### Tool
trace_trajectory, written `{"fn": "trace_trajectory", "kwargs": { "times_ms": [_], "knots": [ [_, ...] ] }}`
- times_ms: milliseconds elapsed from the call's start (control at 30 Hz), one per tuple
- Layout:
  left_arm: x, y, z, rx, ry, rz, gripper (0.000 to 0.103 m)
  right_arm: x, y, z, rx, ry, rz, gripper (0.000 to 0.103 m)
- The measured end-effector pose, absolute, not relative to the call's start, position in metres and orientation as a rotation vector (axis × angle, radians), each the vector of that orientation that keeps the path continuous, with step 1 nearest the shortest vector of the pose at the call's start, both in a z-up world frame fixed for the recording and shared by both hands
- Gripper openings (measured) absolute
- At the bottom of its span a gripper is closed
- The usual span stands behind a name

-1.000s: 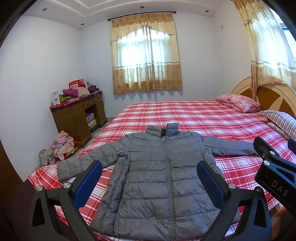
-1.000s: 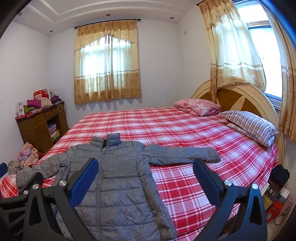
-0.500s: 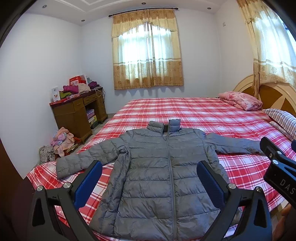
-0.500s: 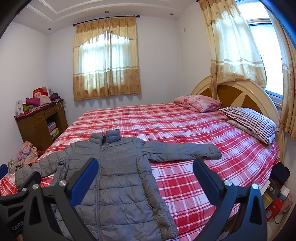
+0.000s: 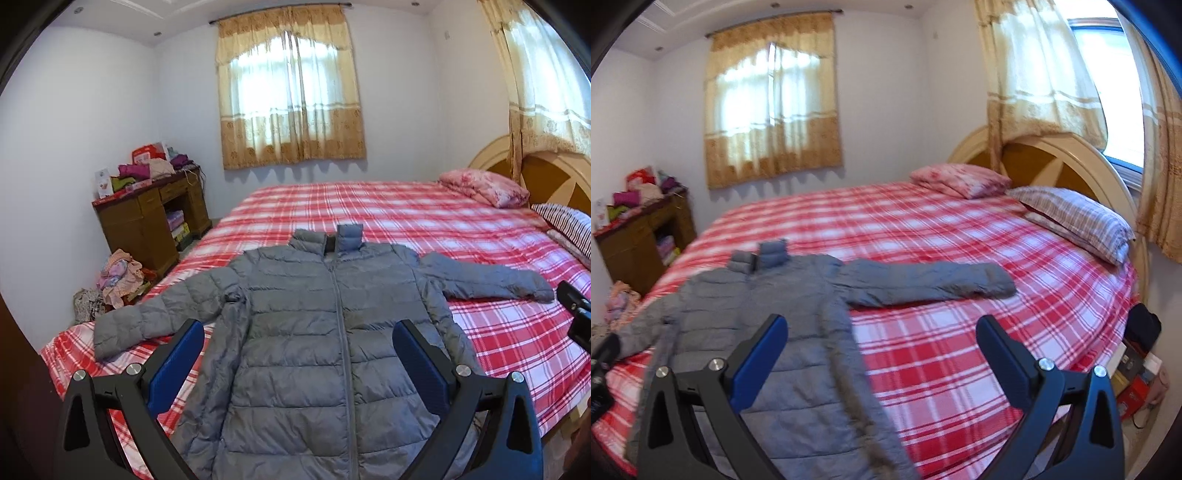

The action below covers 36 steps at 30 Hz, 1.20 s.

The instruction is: Fold large clothes

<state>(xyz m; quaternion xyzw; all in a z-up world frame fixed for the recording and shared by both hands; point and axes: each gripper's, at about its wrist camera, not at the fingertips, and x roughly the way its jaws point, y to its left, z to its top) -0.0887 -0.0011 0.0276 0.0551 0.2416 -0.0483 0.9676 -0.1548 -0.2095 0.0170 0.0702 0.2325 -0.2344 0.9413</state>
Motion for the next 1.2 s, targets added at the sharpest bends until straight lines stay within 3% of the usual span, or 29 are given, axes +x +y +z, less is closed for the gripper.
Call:
{"fn": "trace_trajectory", "kwargs": {
  "times_ms": [167,333,400,500,800,967,1033,1067,1200],
  "knots": [
    [-0.058,-0.017,0.013,0.122,0.525,-0.141,0.102,-0.141,-0.258,0.002,0.171,0.487,-0.538,0.103],
    [-0.016,-0.015,-0.005,0.130,0.584,-0.152,0.102,-0.124,-0.348,-0.022,0.369,0.524,-0.538,0.102],
    [0.003,-0.009,-0.008,0.119,0.596,-0.126,0.102,-0.116,-0.389,-0.034,0.476,0.532,-0.532,0.085],
    [0.031,-0.001,-0.010,0.095,0.614,-0.095,0.102,-0.105,-0.452,-0.061,0.659,0.545,-0.570,0.078],
    [0.070,-0.004,-0.023,0.065,0.660,-0.084,0.102,-0.065,-0.567,-0.137,1.029,0.543,-0.656,0.078],
    [0.082,-0.010,-0.032,0.070,0.690,-0.074,0.102,-0.039,-0.570,-0.136,0.950,0.555,-0.733,0.078],
    [0.085,-0.011,-0.036,0.077,0.700,-0.072,0.102,-0.027,-0.564,-0.133,0.873,0.616,-0.739,0.054],
    [0.086,-0.011,-0.037,0.080,0.702,-0.070,0.102,-0.023,-0.566,-0.136,0.860,0.644,-0.731,0.028],
    [0.087,-0.004,-0.040,0.071,0.705,-0.059,0.102,-0.020,-0.561,-0.129,0.796,0.678,-0.734,0.017]
  ]
}}
